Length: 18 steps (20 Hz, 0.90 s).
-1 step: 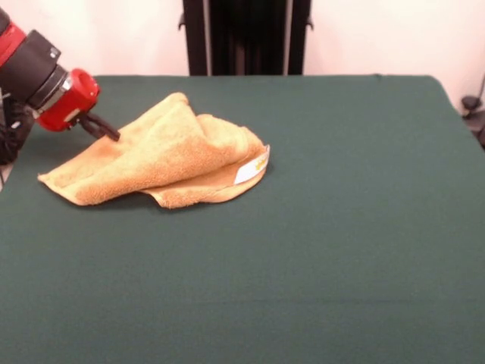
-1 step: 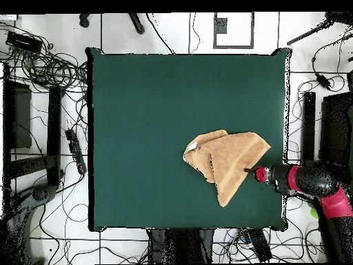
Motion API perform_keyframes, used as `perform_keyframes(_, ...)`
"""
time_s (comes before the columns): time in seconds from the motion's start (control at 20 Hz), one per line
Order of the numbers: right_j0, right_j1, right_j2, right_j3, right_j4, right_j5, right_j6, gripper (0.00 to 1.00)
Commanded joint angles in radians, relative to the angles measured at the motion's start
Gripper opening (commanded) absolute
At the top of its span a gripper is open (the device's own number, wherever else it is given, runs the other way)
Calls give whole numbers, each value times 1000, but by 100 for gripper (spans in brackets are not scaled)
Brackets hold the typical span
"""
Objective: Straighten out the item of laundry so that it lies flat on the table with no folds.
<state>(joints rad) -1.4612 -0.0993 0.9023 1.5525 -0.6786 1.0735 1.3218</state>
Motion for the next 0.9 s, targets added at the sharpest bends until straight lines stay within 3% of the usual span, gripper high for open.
perform_keyframes(0.05,150,-204,-30,176,-217,-344,98,0)
perform_keyframes(0.2,359,-456,-185,251,-384,-509,535,0)
perform_keyframes(0.25,464,-523,-272,249,-458,-536,696,0)
perform_keyframes(0.4,709,-597,-483,211,-571,-533,1047,0)
perform_keyframes(0.5,816,-605,-572,175,-591,-485,1162,0)
perform_keyframes(0.7,984,-601,-705,114,-589,-349,1381,0)
perform_keyframes(0.9,1109,-620,-782,105,-371,-199,1540,0)
